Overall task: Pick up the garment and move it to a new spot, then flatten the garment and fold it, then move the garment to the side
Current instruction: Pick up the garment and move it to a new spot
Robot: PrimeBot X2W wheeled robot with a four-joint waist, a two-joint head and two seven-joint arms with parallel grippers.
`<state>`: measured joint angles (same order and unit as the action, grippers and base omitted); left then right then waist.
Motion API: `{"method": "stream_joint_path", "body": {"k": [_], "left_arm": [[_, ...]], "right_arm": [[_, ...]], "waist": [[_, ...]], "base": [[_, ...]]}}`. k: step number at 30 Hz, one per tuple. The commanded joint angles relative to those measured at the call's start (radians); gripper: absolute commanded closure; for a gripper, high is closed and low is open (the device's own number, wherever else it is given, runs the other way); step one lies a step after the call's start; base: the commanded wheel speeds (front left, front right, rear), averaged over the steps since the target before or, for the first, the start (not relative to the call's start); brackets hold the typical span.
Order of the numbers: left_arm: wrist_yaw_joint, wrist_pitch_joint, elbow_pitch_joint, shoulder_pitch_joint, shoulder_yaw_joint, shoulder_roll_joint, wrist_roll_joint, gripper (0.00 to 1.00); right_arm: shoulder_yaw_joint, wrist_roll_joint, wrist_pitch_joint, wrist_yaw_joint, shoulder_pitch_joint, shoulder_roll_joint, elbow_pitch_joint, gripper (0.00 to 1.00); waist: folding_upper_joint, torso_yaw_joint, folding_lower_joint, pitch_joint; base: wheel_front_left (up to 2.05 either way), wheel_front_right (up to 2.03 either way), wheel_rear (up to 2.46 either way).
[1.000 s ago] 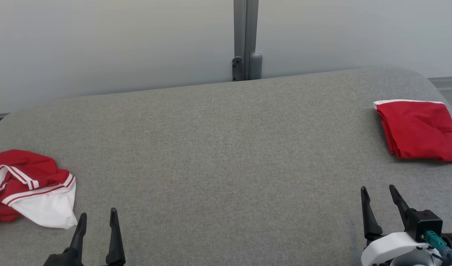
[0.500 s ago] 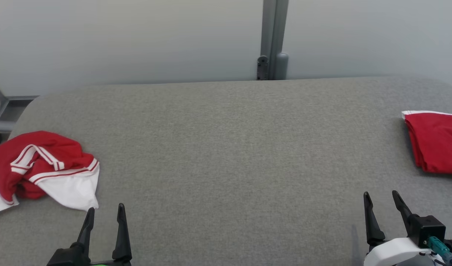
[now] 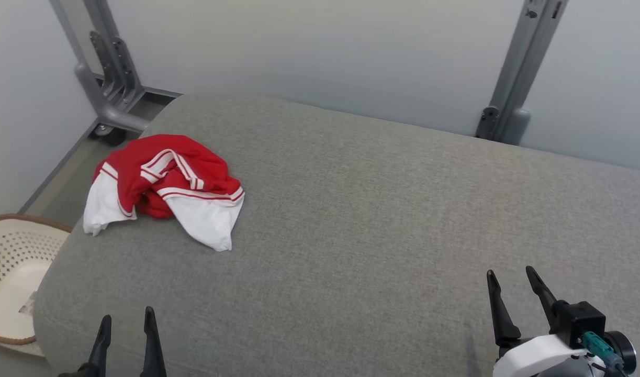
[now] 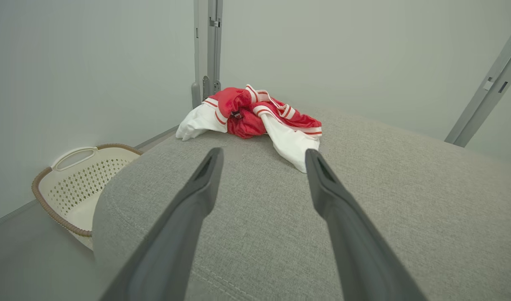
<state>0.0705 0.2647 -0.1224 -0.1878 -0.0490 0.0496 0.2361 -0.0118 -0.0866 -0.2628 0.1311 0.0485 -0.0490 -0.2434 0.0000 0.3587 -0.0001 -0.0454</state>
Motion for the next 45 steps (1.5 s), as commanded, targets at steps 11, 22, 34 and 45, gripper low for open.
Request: {"method": "stream_joint_path", "body": {"k": [11, 22, 34, 45], "left_arm": [[0.037, -0.001, -0.056, 0.148, 0.064, 0.003, 0.045, 0.00], [0.045, -0.247, -0.402, 0.723, 0.098, 0.035, 0.112, 0.00], [-0.052, -0.379, -0.782, 0.985, -0.005, 0.121, 0.180, 0.14], [0.030, -0.283, -0.770, 0.954, 0.027, 0.152, 0.181, 1.00]], "right_arm": [[-0.019, 0.040, -0.003, -0.001, -0.043, -0.024, 0.027, 0.00], [-0.029, 0.017, -0.003, -0.001, -0.207, -0.175, 0.116, 0.00], [0.006, -0.007, -0.003, -0.001, -0.303, -0.166, 0.135, 0.00], [0.020, -0.013, -0.001, -0.001, -0.256, -0.091, 0.087, 0.00]], "waist": [[0.0000, -0.027, 0.0001, 0.141], [0.0000, -0.114, 0.0001, 0.522], [0.0000, -0.191, 0.0001, 0.621], [0.0000, -0.235, 0.0001, 0.446]], "base": [[0.00, 0.00, 0.00], [0.00, 0.00, 0.00], [0.00, 0.00, 0.00], [0.00, 0.00, 0.00]]}}
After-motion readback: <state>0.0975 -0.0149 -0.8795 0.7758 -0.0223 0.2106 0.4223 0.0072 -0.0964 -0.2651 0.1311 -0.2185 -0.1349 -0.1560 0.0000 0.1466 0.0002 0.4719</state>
